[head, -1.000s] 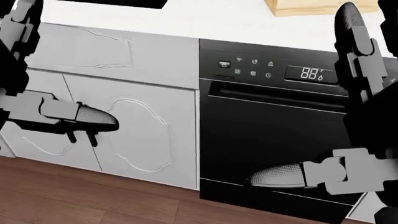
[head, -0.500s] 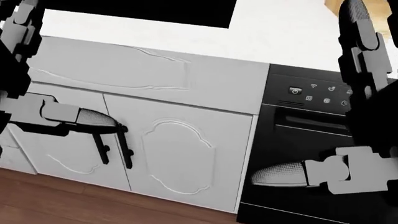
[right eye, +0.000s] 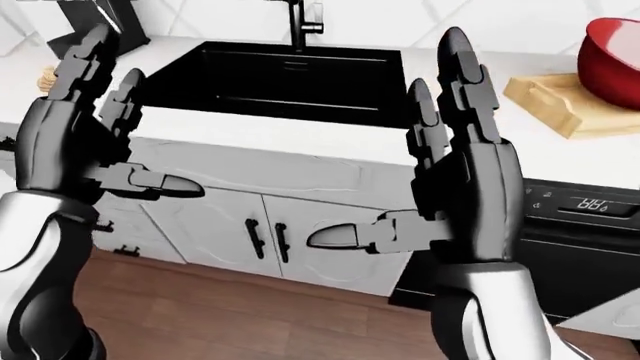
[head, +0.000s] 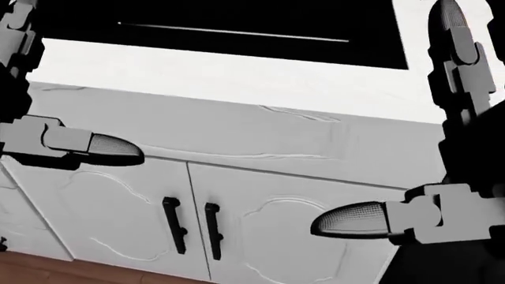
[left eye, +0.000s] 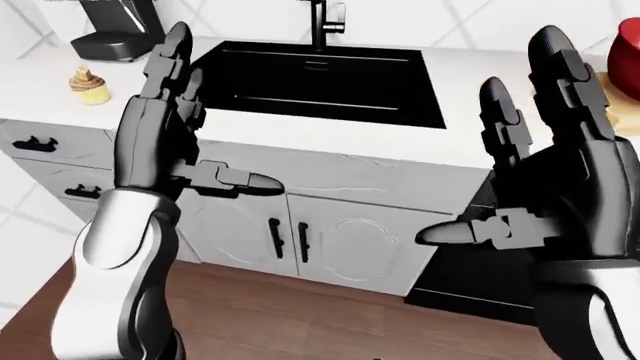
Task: Pick up the bowl with cake and place it on the tray. Pick up the cupcake and place it on the tray.
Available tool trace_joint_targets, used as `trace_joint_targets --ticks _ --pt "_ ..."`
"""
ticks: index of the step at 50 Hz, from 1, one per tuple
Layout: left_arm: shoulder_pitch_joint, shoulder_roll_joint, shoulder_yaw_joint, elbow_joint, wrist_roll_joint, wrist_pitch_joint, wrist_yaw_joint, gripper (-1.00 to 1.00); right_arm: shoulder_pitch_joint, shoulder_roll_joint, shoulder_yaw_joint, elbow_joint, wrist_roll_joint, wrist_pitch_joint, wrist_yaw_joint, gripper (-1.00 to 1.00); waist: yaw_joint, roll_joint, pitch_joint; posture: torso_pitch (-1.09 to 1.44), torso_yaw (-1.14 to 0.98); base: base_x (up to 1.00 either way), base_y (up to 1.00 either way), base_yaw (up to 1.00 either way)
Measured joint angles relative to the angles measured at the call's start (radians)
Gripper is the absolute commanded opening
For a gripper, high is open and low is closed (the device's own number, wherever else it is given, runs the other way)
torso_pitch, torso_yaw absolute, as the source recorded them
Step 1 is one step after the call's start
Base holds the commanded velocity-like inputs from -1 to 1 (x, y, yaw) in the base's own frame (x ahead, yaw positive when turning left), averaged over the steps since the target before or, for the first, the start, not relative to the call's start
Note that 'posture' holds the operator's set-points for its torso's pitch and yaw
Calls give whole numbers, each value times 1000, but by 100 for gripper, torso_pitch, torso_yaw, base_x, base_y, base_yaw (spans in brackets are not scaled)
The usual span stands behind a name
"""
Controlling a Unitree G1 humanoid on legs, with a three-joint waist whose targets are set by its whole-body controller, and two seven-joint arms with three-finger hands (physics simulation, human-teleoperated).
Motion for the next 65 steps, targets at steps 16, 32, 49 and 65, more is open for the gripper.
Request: trace_joint_targets --ticks 16,32,49,65 --pt "-2 4 -13 -4 -21 -17 3 100 13 8 -17 0 -11 -25 3 100 -50 88 -28 0 0 0 95 0" --pt "14 4 -16 -2 -39 16 3 100 -3 -14 7 3 19 -6 -26 100 -66 -37 -39 0 0 0 81 0" --pt "-11 10 -5 -38 -20 28 16 100 -10 -10 -10 -17 26 -21 -26 100 -44 23 -41 0 0 0 33 0" --pt "-12 -10 -31 -17 26 26 -13 100 17 5 -17 -3 15 -29 -8 100 -36 -8 -22 0 0 0 -6 0"
